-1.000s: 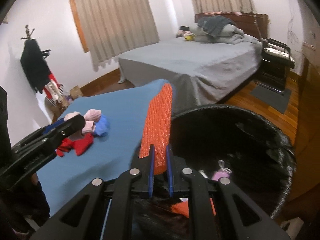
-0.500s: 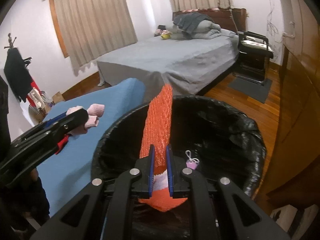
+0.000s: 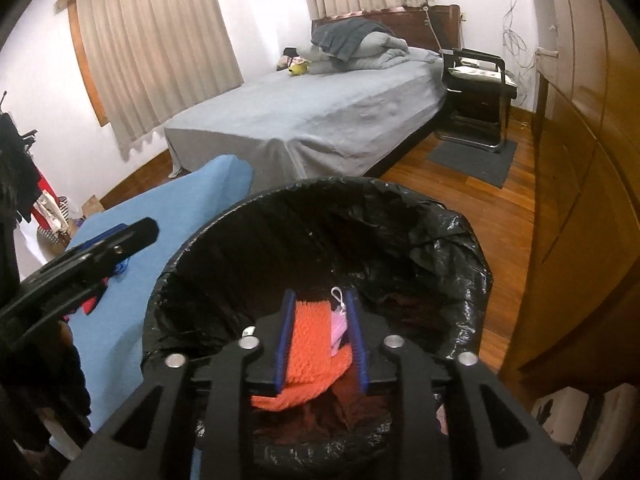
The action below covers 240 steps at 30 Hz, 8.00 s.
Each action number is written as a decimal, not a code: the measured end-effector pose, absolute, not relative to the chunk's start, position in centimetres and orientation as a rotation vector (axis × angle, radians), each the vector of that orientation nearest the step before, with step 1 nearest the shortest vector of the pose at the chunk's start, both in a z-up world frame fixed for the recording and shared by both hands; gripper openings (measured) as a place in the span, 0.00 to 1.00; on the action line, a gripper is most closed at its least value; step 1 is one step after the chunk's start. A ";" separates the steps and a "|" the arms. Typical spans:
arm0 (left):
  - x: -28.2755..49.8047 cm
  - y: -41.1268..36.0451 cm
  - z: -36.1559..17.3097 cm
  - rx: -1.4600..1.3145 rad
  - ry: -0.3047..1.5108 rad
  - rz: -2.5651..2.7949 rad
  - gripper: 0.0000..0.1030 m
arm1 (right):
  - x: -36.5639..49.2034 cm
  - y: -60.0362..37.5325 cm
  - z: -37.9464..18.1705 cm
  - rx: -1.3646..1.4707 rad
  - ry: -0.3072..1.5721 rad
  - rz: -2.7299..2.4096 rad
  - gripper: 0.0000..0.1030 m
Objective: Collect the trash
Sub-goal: 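Carry sock and foam net over the bin and open both tools, then return both tools to the mat and grasp the red cloth with the right tool, then grasp the red glove with the left tool while the right tool holds the red cloth, then carry red glove and red cloth over the bin and open both tools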
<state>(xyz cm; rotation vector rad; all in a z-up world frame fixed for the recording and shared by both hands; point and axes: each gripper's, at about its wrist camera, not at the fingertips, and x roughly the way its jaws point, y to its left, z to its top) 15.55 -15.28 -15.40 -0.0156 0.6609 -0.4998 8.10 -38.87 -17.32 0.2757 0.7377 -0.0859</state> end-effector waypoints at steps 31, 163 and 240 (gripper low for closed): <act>13.7 10.3 -13.9 -0.062 0.594 0.064 0.86 | 15.3 -21.1 -15.7 0.142 0.709 0.238 0.88; 13.4 17.6 -19.1 -0.178 0.747 0.041 0.16 | 18.0 -10.3 -19.8 -0.018 0.844 0.453 0.17; 13.1 -11.8 -11.6 -0.011 0.573 -0.575 0.13 | 9.5 -35.4 -14.8 0.184 0.710 0.021 0.17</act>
